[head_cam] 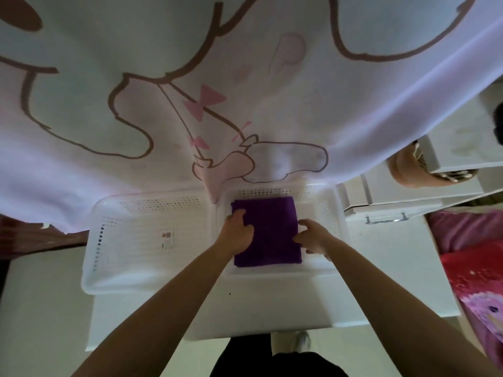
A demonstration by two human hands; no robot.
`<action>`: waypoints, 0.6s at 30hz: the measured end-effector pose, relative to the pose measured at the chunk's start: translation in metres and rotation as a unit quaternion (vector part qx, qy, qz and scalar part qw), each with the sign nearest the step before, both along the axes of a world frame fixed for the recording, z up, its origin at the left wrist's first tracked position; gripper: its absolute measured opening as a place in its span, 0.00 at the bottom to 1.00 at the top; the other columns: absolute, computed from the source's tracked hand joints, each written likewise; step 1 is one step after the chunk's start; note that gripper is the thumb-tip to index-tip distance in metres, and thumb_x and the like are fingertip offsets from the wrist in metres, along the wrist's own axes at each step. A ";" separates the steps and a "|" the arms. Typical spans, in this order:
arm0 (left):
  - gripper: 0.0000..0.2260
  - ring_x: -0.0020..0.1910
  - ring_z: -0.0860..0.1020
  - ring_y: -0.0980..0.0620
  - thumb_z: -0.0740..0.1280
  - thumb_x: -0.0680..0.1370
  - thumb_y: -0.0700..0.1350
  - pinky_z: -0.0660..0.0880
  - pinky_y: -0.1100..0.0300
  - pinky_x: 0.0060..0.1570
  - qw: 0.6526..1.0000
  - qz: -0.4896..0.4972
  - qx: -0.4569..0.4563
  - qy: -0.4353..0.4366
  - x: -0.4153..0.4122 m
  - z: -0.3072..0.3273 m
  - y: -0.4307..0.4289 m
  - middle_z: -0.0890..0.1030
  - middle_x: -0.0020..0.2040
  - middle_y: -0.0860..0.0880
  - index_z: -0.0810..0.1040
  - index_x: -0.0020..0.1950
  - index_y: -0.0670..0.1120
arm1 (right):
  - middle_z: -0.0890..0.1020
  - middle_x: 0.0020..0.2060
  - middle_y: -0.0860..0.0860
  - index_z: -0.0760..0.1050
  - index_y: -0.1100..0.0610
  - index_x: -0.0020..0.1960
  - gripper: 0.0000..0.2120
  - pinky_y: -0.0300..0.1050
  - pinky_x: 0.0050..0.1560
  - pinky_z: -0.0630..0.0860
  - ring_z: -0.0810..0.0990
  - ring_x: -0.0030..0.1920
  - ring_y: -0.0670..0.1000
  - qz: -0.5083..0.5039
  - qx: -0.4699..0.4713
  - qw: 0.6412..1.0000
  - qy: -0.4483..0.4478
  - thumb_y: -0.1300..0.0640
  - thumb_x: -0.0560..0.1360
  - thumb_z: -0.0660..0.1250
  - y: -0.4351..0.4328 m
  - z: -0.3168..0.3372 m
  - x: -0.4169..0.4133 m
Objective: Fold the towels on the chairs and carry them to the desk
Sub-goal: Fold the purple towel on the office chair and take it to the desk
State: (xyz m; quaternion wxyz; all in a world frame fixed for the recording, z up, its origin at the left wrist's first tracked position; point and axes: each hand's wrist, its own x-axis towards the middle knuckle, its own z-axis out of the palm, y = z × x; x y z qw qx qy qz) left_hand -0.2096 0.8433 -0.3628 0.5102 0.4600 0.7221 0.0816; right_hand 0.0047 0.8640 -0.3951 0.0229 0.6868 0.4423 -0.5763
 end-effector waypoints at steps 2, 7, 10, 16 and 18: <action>0.28 0.76 0.60 0.43 0.60 0.80 0.43 0.62 0.52 0.73 0.988 -0.131 0.027 0.072 0.000 -0.006 0.001 0.54 0.79 0.42 0.55 0.79 0.45 | 0.75 0.67 0.57 0.59 0.54 0.78 0.32 0.50 0.59 0.78 0.78 0.61 0.57 0.148 0.091 0.981 -0.086 0.60 0.77 0.66 0.003 0.002 0.001; 0.45 0.78 0.39 0.39 0.69 0.76 0.49 0.51 0.48 0.76 0.932 -0.312 -0.011 0.187 0.005 -0.027 -0.004 0.34 0.78 0.39 0.40 0.80 0.45 | 0.43 0.80 0.57 0.43 0.50 0.82 0.48 0.54 0.66 0.74 0.65 0.73 0.60 0.452 0.273 0.830 -0.180 0.50 0.74 0.72 0.003 -0.001 -0.008; 0.50 0.78 0.40 0.38 0.73 0.73 0.45 0.54 0.49 0.76 0.918 -0.332 -0.031 0.212 0.005 -0.038 -0.003 0.32 0.77 0.37 0.38 0.80 0.44 | 0.36 0.79 0.58 0.38 0.53 0.81 0.53 0.57 0.76 0.61 0.46 0.80 0.61 0.502 0.247 0.799 -0.220 0.43 0.73 0.73 0.007 -0.016 -0.011; 0.51 0.79 0.42 0.38 0.74 0.71 0.39 0.56 0.48 0.76 0.917 -0.335 -0.035 0.215 0.008 -0.048 0.006 0.35 0.78 0.38 0.39 0.80 0.45 | 0.36 0.80 0.55 0.37 0.50 0.81 0.56 0.59 0.77 0.56 0.41 0.80 0.63 0.489 0.158 0.832 -0.208 0.41 0.71 0.74 0.020 -0.020 -0.009; 0.50 0.79 0.42 0.39 0.73 0.72 0.42 0.56 0.48 0.76 0.920 -0.333 -0.037 0.202 0.007 -0.047 0.007 0.36 0.79 0.39 0.40 0.80 0.45 | 0.37 0.80 0.53 0.39 0.50 0.81 0.54 0.59 0.76 0.60 0.43 0.80 0.61 0.459 0.137 0.859 -0.182 0.45 0.72 0.74 0.021 -0.013 -0.009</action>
